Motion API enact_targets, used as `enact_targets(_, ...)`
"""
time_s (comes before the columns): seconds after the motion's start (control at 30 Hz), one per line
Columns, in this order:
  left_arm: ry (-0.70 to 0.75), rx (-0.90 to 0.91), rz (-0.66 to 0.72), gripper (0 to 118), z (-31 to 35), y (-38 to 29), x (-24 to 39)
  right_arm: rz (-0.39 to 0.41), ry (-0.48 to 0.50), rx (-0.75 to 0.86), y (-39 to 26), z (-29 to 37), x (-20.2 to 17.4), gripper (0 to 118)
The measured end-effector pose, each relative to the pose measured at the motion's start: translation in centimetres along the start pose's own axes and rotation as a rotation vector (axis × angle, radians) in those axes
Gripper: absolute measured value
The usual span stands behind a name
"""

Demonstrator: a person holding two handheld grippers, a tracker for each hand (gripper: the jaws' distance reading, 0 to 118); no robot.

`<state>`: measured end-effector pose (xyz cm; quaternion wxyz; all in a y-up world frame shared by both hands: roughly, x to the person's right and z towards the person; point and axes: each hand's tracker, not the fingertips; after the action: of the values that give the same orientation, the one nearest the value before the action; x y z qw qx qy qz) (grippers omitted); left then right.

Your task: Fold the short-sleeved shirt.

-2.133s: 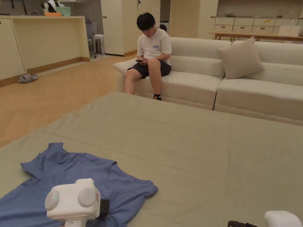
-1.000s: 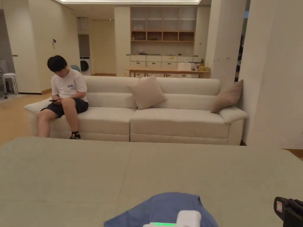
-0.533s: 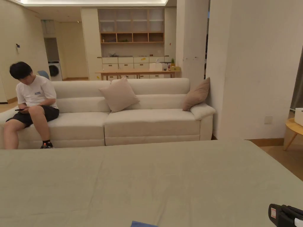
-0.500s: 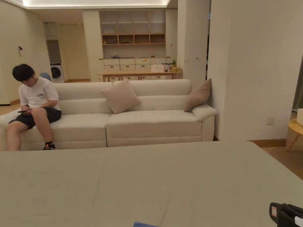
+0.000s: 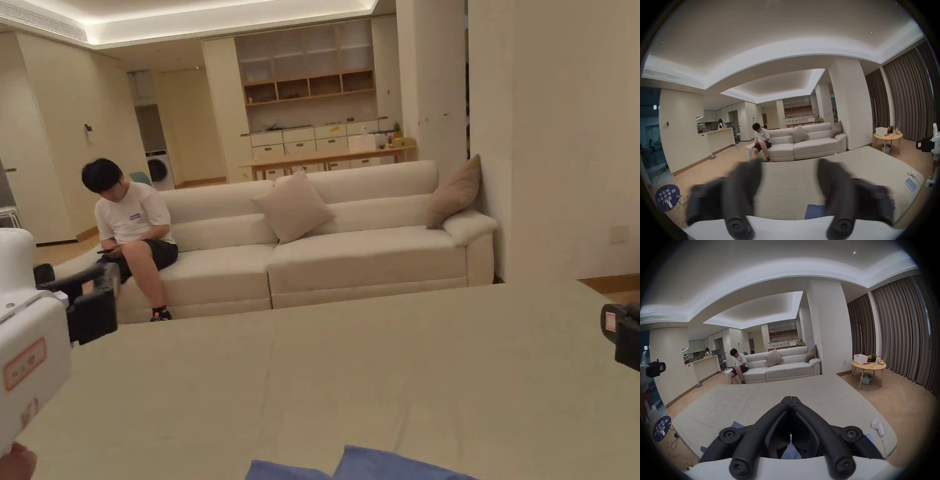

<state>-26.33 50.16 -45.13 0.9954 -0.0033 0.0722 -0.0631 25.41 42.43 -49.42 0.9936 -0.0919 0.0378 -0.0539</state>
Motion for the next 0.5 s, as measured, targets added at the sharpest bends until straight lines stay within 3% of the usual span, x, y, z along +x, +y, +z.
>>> enact_targets(0.03, 0.034, -0.019, 0.02, 0, 0.1, -0.2, -0.6, 0.002, 0.002, 0.004, 0.2, 0.3, -0.5, 0)
enact_targets(0.23, -0.009, -0.119, 0.104, 0, -1.5, -2.7, -1.5, -0.029, 0.027, -0.011, 0.1, 0.3, -1.2, 0)
enact_targets(0.37, -0.103, -0.229, 0.206, 0, -6.1, -5.3, -0.9, 0.01, 0.03, -0.022, -0.6, -0.4, -1.4, 0)
enact_targets(0.43, -0.135, -0.289, 0.193, 0, -9.8, -7.1, 0.1, 0.01, 0.026, -0.035, -1.1, -1.4, -1.1, 0)
enact_targets(0.5, -0.228, -0.382, 0.272, 0, -14.5, -10.2, 0.9, -0.003, 0.025, -0.062, -1.9, -2.7, -0.8, 0)
